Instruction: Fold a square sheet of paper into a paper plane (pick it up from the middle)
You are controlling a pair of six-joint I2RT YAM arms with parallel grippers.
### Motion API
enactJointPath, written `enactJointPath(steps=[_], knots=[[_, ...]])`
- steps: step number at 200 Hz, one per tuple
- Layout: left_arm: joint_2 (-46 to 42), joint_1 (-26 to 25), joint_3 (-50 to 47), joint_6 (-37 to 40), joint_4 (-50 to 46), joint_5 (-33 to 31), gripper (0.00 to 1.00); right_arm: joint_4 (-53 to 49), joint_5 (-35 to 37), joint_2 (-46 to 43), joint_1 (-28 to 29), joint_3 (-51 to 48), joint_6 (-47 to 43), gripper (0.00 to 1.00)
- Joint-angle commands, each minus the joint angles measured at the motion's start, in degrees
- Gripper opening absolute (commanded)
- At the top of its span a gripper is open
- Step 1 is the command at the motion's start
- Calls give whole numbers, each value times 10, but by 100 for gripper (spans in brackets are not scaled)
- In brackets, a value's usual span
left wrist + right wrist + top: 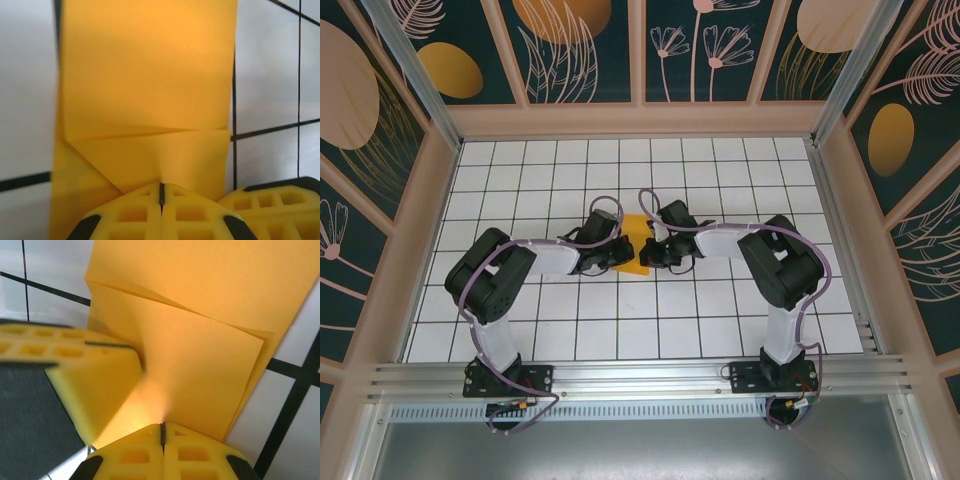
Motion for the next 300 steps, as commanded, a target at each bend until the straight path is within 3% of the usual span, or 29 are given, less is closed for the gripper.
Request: enactJointPath(steps=[1,165,186,234,300], knots=[[14,39,-2,29,-14,-52,4,-96,55,39,1,-45,-20,2],[42,82,101,98,-90,-77,9,-71,31,-9,0,-6,1,4],[13,82,97,86,-89,-68,13,-37,25,-43,-3,27,29,11],[-81,82,23,35,-57,-52,36,9,54,-84,-45,19,41,37],[-108,79,-59,-45,57,54,47,1,-29,-29,-75,38,-27,43]])
